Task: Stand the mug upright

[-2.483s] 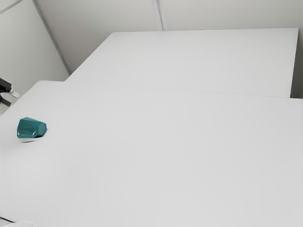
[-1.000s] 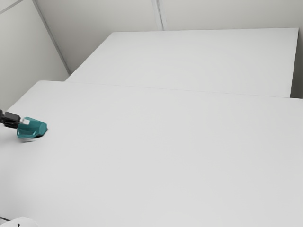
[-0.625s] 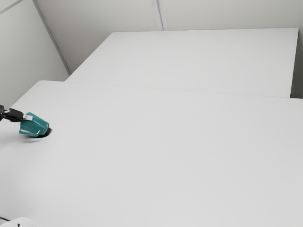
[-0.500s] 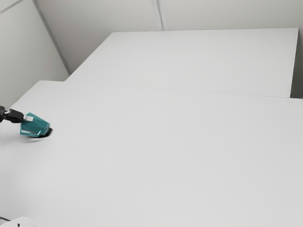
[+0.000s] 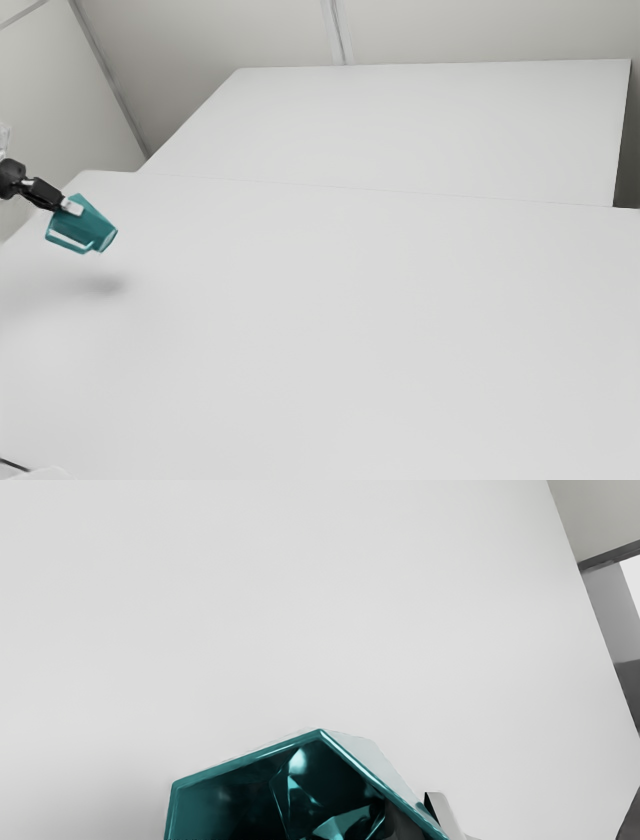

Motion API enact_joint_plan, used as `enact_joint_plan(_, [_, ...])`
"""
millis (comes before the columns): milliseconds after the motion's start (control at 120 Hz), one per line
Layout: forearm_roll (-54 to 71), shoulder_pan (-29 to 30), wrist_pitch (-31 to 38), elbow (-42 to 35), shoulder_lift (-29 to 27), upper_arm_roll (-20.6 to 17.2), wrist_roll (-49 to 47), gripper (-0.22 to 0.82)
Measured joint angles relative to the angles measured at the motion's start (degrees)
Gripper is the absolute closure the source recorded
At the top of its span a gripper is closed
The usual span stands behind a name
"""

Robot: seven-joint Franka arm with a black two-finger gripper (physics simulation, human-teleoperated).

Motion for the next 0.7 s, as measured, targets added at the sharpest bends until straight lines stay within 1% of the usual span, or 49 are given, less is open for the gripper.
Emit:
enact_joint_plan(108, [6.5, -5.8, 2.4, -2.7, -3.9, -0.1, -1.1, 0.79])
enact_joint_plan(175, [10.4, -9.8, 5.1, -5.7, -6.7, -0.2, -2.1, 0.79])
enact_joint_plan(258, [14.4, -14.6, 8.9, -8.3, -8.5, -0.2, -3.5, 0.79])
enact_joint_plan(383, [19.2, -20.2, 16.4, -17.0, -14.1, -0.1, -6.0, 0.79])
enact_joint_plan(517, [24.2, -25.3, 24.5, -24.4, -18.5, -0.1, -9.7, 0.79])
enact_joint_plan(700, [29.7, -30.9, 33.5, -31.1, -21.7, -0.1, -15.1, 0.79])
